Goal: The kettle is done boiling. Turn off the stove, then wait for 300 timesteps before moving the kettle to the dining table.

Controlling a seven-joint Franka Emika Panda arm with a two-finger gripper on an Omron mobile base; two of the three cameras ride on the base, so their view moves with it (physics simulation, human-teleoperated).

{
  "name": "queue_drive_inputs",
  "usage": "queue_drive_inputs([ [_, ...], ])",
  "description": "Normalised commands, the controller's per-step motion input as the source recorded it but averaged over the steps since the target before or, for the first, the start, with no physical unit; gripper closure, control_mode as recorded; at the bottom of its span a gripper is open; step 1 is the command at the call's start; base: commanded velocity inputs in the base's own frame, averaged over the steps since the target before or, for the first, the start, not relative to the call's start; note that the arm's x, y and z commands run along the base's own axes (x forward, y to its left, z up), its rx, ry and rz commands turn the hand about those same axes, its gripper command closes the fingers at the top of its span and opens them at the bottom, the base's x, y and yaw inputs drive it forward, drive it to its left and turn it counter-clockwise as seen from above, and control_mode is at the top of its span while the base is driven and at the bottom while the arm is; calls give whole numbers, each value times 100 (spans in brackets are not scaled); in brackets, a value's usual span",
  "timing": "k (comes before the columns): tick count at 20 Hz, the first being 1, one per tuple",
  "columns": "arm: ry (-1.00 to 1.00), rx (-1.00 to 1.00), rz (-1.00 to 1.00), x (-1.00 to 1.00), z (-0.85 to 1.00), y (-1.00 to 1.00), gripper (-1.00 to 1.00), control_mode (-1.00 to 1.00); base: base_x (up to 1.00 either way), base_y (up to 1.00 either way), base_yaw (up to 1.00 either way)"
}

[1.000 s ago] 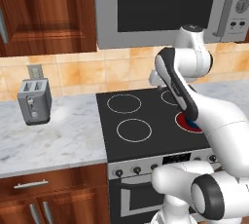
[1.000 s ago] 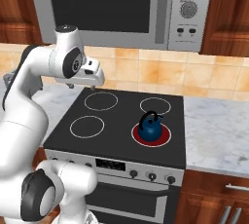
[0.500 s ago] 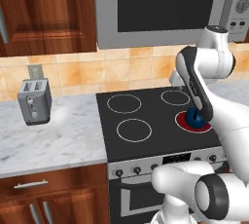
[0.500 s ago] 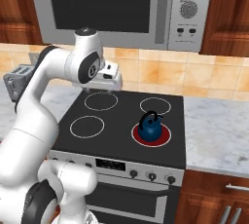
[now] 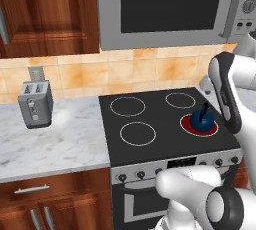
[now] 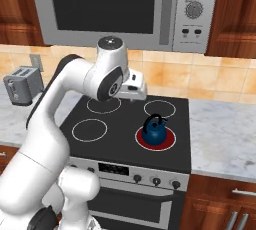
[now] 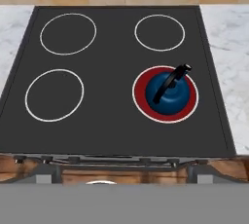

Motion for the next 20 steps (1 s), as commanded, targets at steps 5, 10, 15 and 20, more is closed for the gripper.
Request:
queue_drive_inputs([
  [5,-14,0,0,-33,0,-40,-100,-100,0,0,0],
  [10,-14,0,0,-35,-2,-35,-100,-100,0,0,0],
  [15,-8,0,0,-30,-9,-27,-100,-100,0,0,0],
  [20,0,0,0,-8,-15,-20,-100,-100,0,0,0],
])
